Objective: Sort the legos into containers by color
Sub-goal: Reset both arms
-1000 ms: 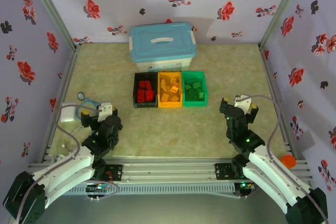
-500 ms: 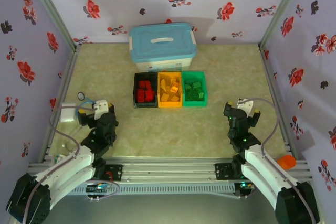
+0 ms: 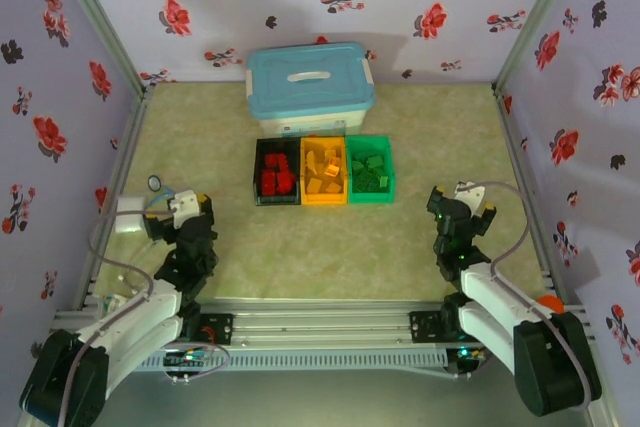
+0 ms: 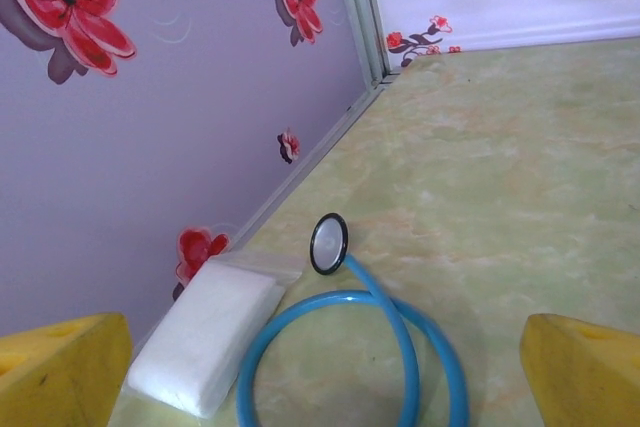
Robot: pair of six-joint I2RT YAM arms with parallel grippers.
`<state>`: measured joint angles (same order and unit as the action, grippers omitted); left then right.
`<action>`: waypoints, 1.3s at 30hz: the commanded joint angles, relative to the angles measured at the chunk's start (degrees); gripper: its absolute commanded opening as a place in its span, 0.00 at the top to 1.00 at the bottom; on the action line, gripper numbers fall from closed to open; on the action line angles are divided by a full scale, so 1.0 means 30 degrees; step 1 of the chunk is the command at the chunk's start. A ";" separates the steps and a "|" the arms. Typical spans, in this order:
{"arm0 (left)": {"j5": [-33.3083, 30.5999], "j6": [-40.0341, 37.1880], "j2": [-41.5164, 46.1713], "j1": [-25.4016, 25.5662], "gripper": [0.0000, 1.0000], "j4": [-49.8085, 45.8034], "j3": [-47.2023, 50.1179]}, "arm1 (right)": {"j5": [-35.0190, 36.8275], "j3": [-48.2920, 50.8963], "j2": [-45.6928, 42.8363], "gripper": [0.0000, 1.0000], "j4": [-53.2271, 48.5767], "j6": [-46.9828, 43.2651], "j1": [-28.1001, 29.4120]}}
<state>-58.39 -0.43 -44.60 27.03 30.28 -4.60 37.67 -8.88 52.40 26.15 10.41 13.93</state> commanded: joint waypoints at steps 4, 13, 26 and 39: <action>0.1916 0.0518 -0.1586 -0.1895 0.00 0.3939 0.0393 | 0.0599 0.1281 0.1814 0.01 0.6662 -0.0516 -0.0614; 0.3951 0.1806 -0.5386 -0.4095 0.00 0.8417 0.0476 | 0.0977 0.1732 0.6673 0.01 1.3600 -0.0598 -0.1341; 0.5540 0.1176 -1.0043 -0.4878 0.00 1.3765 0.0095 | -0.0267 0.1196 1.1316 0.01 1.7804 -0.0484 -0.2736; 0.7102 0.0154 -1.1088 -0.5257 0.00 1.4369 -0.0289 | -0.3785 -0.0060 1.3426 0.01 1.7798 -0.4050 -0.1085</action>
<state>-38.24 1.10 -76.82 12.32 70.26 -4.29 28.40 -8.21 92.05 76.82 1.37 10.74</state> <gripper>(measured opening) 0.996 0.994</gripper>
